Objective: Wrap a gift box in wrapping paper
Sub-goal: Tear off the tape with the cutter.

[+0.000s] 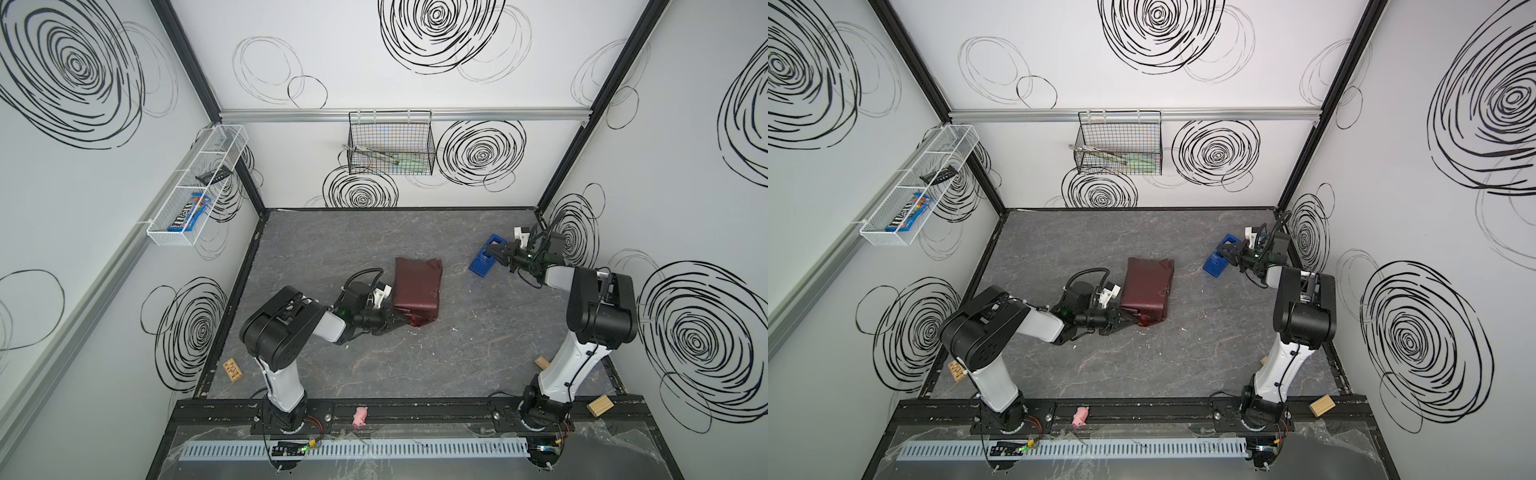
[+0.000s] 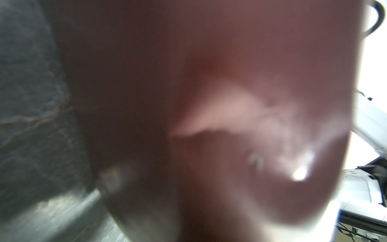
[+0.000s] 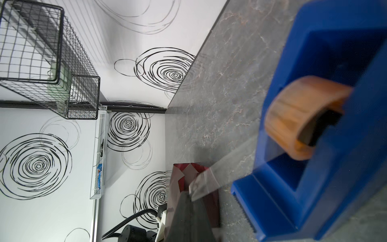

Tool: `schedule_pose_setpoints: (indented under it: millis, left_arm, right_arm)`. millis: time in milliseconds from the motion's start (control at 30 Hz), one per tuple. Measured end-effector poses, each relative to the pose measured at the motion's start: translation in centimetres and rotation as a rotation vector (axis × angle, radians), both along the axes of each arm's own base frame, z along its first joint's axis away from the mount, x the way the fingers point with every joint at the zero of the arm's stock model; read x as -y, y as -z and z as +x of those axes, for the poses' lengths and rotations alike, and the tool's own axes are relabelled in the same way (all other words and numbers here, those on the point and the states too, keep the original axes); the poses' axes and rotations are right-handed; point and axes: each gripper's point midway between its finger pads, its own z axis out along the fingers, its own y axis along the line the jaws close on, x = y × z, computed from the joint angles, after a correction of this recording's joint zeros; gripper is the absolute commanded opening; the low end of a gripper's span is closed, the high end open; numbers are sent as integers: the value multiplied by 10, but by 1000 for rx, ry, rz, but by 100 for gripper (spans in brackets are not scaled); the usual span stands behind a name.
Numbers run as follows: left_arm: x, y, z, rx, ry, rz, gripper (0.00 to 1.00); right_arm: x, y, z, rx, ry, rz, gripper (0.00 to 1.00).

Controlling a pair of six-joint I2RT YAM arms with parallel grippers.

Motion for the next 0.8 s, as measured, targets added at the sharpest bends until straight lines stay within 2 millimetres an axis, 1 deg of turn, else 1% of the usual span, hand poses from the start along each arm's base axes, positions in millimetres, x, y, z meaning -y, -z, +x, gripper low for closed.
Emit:
schedule_pose_setpoints:
  millis: [100, 167, 233, 367, 600, 700, 800]
  left_arm:
    - [0, -1, 0, 3, 0, -2, 0]
    - [0, -1, 0, 2, 0, -2, 0]
    - [0, -1, 0, 1, 0, -3, 0]
    - [0, -1, 0, 0, -1, -3, 0]
    - [1, -2, 1, 6, 0, -10, 0]
    - [1, -3, 1, 8, 1, -12, 0]
    - [1, -3, 1, 8, 1, -13, 0]
  right_arm:
    - [-4, -13, -1, 31, -8, 0, 0]
    - [-6, -16, -1, 35, -11, 2, 0]
    - [-9, -14, -3, 29, -13, 2, 0]
    - [-20, 4, -17, -17, -31, 9, 0]
    - [-36, 48, -48, -125, -21, -7, 0]
    - [-38, 57, -53, -134, -7, -23, 0]
    - [-37, 64, -55, -133, 18, -39, 0]
